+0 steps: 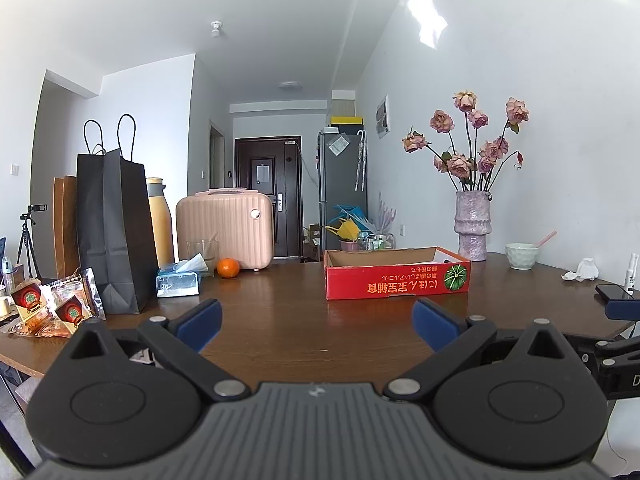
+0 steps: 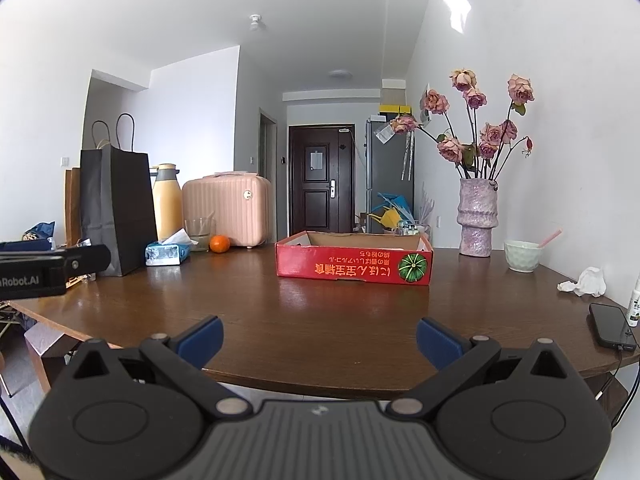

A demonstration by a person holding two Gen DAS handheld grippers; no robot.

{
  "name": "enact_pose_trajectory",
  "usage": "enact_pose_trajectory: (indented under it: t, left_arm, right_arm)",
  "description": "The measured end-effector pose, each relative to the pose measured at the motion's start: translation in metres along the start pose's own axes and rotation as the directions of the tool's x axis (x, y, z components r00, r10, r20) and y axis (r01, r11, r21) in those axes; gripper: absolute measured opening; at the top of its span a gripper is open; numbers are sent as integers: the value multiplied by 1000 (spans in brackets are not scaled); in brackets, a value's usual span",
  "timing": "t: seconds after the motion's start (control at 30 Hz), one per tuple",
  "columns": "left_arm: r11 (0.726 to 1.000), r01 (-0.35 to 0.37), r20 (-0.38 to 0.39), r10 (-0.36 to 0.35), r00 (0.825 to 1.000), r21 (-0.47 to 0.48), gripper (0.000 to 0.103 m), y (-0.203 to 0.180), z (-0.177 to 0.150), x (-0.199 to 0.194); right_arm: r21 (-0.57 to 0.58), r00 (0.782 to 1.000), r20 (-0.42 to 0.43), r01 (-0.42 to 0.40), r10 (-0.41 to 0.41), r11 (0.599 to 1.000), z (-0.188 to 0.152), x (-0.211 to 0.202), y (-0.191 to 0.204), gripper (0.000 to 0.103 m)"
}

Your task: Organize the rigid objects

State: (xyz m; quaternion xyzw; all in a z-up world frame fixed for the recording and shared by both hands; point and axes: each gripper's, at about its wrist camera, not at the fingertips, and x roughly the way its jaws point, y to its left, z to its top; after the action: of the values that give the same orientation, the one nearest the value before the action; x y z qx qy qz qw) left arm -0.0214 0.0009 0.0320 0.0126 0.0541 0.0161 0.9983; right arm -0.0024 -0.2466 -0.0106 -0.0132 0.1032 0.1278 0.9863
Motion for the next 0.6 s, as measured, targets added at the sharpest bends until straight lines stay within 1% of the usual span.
enact_pose_trajectory:
  t: [0.6]
  left_arm:
    - [1000, 4, -4, -4, 1000, 2, 103, 1, 0, 1]
  right_arm:
    - [6, 1000, -3, 1, -1, 1000, -1, 1, -1, 103]
